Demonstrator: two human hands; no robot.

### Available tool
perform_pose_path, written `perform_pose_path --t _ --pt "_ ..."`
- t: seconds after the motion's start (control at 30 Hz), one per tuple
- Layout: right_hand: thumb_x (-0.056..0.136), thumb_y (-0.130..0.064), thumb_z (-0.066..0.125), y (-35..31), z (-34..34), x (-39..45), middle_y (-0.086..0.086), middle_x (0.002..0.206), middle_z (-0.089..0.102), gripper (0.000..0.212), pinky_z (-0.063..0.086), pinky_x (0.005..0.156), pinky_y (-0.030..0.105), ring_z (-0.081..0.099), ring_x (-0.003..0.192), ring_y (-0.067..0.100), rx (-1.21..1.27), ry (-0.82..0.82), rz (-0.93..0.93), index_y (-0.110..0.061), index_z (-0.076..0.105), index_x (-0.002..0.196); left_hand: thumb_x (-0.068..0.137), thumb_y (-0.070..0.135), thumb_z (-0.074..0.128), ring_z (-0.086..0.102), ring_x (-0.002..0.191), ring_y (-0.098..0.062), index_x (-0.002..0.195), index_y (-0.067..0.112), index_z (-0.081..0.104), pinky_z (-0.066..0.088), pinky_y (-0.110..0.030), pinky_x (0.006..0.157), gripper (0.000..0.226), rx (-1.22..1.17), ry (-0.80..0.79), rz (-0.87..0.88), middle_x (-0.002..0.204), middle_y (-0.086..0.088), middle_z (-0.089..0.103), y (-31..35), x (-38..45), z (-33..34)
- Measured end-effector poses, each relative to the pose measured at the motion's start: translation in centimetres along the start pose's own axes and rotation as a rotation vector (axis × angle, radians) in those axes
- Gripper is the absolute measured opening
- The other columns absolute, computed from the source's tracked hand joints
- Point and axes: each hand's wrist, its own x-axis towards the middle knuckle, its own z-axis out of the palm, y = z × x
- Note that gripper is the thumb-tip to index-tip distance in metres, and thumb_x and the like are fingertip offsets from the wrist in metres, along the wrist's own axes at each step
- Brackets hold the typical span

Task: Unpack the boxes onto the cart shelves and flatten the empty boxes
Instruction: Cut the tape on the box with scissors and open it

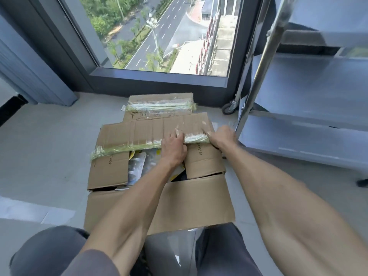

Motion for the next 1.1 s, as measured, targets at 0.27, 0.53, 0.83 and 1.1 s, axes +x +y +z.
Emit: perform_pose_path --t 0.27,0.53,0.83,1.1 --pt "0.090 -0.007 0.053 4.7 -1.7 -5.2 0.015 0.118 0.062 0.021 0.044 0.083 0.036 0.059 0.111 0.034 -0.276 0.028 -0.045 -0.011 0.060 0.109 0.086 0.012 0.052 0.046 0.115 -0.033 0.119 0.012 0.053 0.041 -0.041 0.088 0.033 0.082 -0.076 -0.035 0.123 -0.014 0.049 0.6 -2.8 -1.3" --pt "0.073 -0.037 0.070 3.9 -0.7 -6.4 0.004 0.110 0.064 0.028 0.035 0.090 0.037 0.055 0.109 0.023 -0.564 0.073 -0.048 -0.025 0.063 0.097 0.089 0.023 0.055 0.027 0.142 -0.035 0.102 0.014 0.065 0.027 -0.050 0.111 0.019 0.307 -0.097 -0.001 0.161 -0.018 0.017 1.1 -1.9 -1.2" --pt "0.086 -0.012 0.056 1.7 0.0 -5.7 0.007 0.111 0.059 0.027 0.036 0.086 0.039 0.051 0.104 0.025 -0.770 0.245 -0.204 -0.024 0.068 0.107 0.082 0.022 0.057 0.028 0.142 -0.035 0.142 0.029 0.037 0.026 -0.050 0.110 0.064 0.357 0.022 0.013 0.157 -0.021 0.021 -1.7 -3.1 -1.0" --pt "0.091 0.004 0.047 1.8 1.5 -5.0 0.011 0.107 0.063 0.033 0.049 0.078 0.036 0.061 0.101 0.028 -0.682 0.251 -0.247 -0.013 0.068 0.110 0.085 0.022 0.055 0.027 0.141 -0.036 0.146 0.029 0.034 0.026 -0.052 0.112 0.064 0.335 0.013 0.038 0.155 -0.019 0.024 -2.3 -3.0 -0.7"
